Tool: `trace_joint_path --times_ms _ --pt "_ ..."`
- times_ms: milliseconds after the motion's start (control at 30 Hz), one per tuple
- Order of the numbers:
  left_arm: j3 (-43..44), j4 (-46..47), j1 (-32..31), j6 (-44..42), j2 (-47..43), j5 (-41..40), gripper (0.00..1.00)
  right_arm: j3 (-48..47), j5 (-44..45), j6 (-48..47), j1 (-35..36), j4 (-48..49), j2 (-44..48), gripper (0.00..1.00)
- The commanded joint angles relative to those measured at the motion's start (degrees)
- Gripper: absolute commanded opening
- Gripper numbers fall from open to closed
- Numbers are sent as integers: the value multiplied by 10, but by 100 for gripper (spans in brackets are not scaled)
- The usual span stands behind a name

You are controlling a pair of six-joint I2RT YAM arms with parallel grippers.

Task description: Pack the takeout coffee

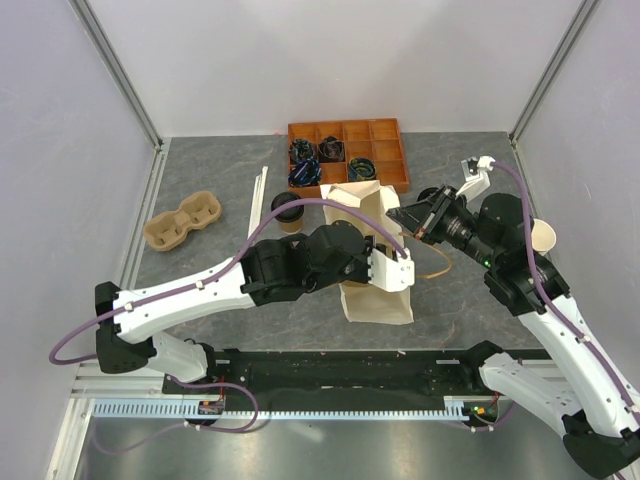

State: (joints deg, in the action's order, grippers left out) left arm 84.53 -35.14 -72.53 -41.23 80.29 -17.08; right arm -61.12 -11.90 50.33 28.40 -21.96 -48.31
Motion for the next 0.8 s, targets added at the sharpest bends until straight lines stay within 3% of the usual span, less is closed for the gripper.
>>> trace_joint_path --times_ms 0,367,500,767 --pt "-16 53 16 25 2 25 2 9 -4 -8 2 -9 10 0" --pt "-14 60 83 34 25 74 2 14 -2 -1 2 -12 -2 0" --pt "-11 56 102 20 29 115 2 11 -43 9 3 -5 -18 0" --pt "111 -90 86 42 29 168 2 -5 -137 66 2 48 -30 0"
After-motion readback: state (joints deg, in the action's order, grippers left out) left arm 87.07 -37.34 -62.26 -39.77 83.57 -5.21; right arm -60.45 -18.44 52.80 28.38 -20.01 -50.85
